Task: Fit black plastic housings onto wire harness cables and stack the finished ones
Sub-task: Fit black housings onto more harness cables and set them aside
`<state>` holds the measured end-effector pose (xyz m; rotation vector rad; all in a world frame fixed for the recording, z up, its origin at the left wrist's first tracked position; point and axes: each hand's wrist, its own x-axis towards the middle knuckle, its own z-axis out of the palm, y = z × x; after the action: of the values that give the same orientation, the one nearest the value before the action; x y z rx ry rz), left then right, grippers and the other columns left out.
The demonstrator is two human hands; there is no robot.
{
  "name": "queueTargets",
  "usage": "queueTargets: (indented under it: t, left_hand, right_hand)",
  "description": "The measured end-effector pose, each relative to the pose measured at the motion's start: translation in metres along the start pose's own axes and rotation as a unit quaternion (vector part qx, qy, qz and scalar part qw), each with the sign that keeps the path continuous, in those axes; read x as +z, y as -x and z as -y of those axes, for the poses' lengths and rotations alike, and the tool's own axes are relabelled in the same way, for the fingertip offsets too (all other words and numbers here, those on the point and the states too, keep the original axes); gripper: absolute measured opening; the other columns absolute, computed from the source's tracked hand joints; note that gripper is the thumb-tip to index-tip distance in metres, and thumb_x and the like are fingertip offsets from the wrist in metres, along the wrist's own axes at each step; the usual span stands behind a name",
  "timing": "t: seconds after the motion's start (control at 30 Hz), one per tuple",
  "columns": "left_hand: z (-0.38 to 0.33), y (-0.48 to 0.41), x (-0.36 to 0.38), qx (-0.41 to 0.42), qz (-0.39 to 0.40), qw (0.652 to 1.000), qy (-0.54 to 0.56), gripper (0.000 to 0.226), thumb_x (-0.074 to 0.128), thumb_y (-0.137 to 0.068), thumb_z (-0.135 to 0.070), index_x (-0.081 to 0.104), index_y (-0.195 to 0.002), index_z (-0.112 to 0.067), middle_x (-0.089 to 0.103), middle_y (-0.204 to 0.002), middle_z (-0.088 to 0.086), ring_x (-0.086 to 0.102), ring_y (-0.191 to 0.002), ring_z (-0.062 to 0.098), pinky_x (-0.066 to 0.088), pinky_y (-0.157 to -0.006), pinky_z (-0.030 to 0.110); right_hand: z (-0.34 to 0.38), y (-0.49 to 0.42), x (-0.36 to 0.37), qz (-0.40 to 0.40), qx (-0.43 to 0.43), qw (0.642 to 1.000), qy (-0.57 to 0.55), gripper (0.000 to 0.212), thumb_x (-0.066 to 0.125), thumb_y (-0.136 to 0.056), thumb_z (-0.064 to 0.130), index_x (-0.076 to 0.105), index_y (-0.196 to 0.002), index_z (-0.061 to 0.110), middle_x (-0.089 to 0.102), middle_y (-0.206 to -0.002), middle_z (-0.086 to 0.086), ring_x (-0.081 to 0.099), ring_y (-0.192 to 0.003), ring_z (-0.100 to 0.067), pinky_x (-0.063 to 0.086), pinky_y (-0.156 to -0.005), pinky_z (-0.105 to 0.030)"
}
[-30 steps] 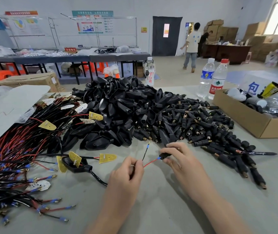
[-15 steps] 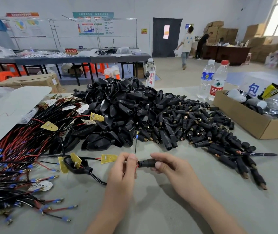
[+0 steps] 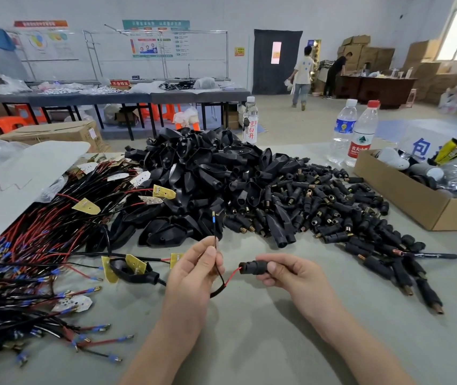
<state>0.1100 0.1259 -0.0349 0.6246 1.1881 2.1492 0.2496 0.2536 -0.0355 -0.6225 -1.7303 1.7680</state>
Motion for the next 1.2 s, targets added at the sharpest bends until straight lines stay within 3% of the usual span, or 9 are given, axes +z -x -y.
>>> queueTargets:
  t: [0.13, 0.23, 0.3, 0.37, 0.43, 0.53, 0.6, 0.77, 1.2]
  left_hand:
    - [0.000, 0.000, 0.000, 0.006, 0.003, 0.997, -0.073, 0.024, 0.063, -0.086, -0.037, 0.072, -0.073, -0.018, 0.053, -0.067, -0.001, 0.051, -0.068, 0.013, 0.042, -0.078, 0.032]
    - [-0.005, 0.003, -0.003, 0.014, 0.031, 0.986, -0.161, 0.035, 0.061, -0.080, -0.049, 0.056, -0.060, -0.021, 0.048, -0.067, -0.002, 0.047, -0.072, 0.016, 0.041, -0.082, 0.035]
    - [-0.008, 0.003, -0.007, 0.018, 0.063, 0.975, -0.213, 0.028, 0.056, -0.077, -0.039, 0.049, -0.057, -0.021, 0.049, -0.070, -0.003, 0.048, -0.076, 0.017, 0.039, -0.087, 0.040]
    - [-0.009, 0.004, -0.010, 0.005, 0.099, 0.963, -0.252, 0.023, 0.052, -0.075, -0.026, 0.046, -0.053, -0.021, 0.059, -0.076, -0.005, 0.057, -0.081, 0.013, 0.043, -0.088, 0.031]
    - [-0.011, 0.006, -0.010, -0.011, 0.123, 0.957, -0.263, 0.025, 0.049, -0.075, -0.017, 0.044, -0.050, -0.020, 0.065, -0.086, -0.003, 0.062, -0.090, 0.014, 0.046, -0.085, 0.022]
    - [-0.011, 0.009, -0.008, -0.022, 0.138, 0.949, -0.283, 0.029, 0.049, -0.077, -0.015, 0.045, -0.049, -0.020, 0.067, -0.099, 0.002, 0.064, -0.101, 0.028, 0.043, -0.089, 0.029]
    - [-0.011, 0.011, -0.005, -0.028, 0.154, 0.941, -0.299, 0.028, 0.049, -0.077, -0.015, 0.045, -0.050, -0.020, 0.066, -0.097, 0.000, 0.059, -0.092, 0.030, 0.041, -0.083, 0.028]
    - [-0.015, 0.016, 0.001, -0.042, 0.186, 0.923, -0.334, 0.024, 0.052, -0.076, -0.017, 0.045, -0.053, -0.021, 0.059, -0.087, -0.015, 0.045, -0.075, 0.010, 0.031, -0.063, 0.016]
    - [-0.016, 0.015, 0.001, -0.071, 0.203, 0.922, -0.322, 0.028, 0.053, -0.077, -0.021, 0.050, -0.049, -0.024, 0.068, -0.106, -0.006, 0.058, -0.094, 0.014, 0.038, -0.079, 0.021]
  right_hand:
    - [0.001, -0.002, -0.005, -0.037, -0.010, 0.999, -0.001, 0.033, 0.055, -0.095, -0.008, 0.076, -0.090, 0.016, 0.076, -0.073, -0.004, 0.069, -0.067, -0.009, 0.056, -0.071, -0.017]
    - [0.000, -0.003, -0.007, -0.043, -0.012, 0.999, 0.002, 0.034, 0.056, -0.095, -0.007, 0.077, -0.088, 0.019, 0.076, -0.074, -0.005, 0.069, -0.067, -0.010, 0.056, -0.071, -0.016]
    - [-0.001, -0.004, -0.007, -0.049, -0.012, 0.999, 0.006, 0.035, 0.057, -0.095, -0.006, 0.078, -0.087, 0.021, 0.075, -0.074, -0.005, 0.069, -0.068, -0.010, 0.056, -0.071, -0.016]
    - [-0.002, -0.003, -0.008, -0.053, -0.011, 0.998, 0.008, 0.035, 0.057, -0.095, -0.005, 0.078, -0.087, 0.022, 0.075, -0.074, -0.005, 0.069, -0.068, -0.011, 0.056, -0.071, -0.016]
    - [-0.002, -0.003, -0.008, -0.051, -0.009, 0.999, 0.010, 0.035, 0.058, -0.095, -0.004, 0.078, -0.087, 0.022, 0.075, -0.074, -0.004, 0.069, -0.068, -0.010, 0.056, -0.071, -0.016]
    - [-0.001, -0.003, -0.007, -0.047, -0.006, 0.999, 0.009, 0.034, 0.057, -0.095, -0.005, 0.078, -0.088, 0.020, 0.075, -0.073, -0.002, 0.069, -0.067, -0.009, 0.056, -0.071, -0.017]
    - [-0.001, -0.003, -0.007, -0.049, -0.004, 0.999, 0.009, 0.033, 0.057, -0.095, -0.006, 0.078, -0.087, 0.020, 0.075, -0.072, -0.001, 0.069, -0.067, -0.009, 0.056, -0.070, -0.017]
    - [-0.002, -0.004, -0.008, -0.049, 0.005, 0.999, 0.006, 0.034, 0.056, -0.095, -0.007, 0.077, -0.087, 0.019, 0.075, -0.072, 0.000, 0.070, -0.065, -0.009, 0.055, -0.068, -0.015]
    - [-0.004, -0.006, -0.009, -0.048, 0.007, 0.999, -0.009, 0.038, 0.057, -0.095, -0.007, 0.079, -0.083, 0.022, 0.076, -0.077, -0.002, 0.071, -0.069, -0.011, 0.056, -0.069, -0.016]
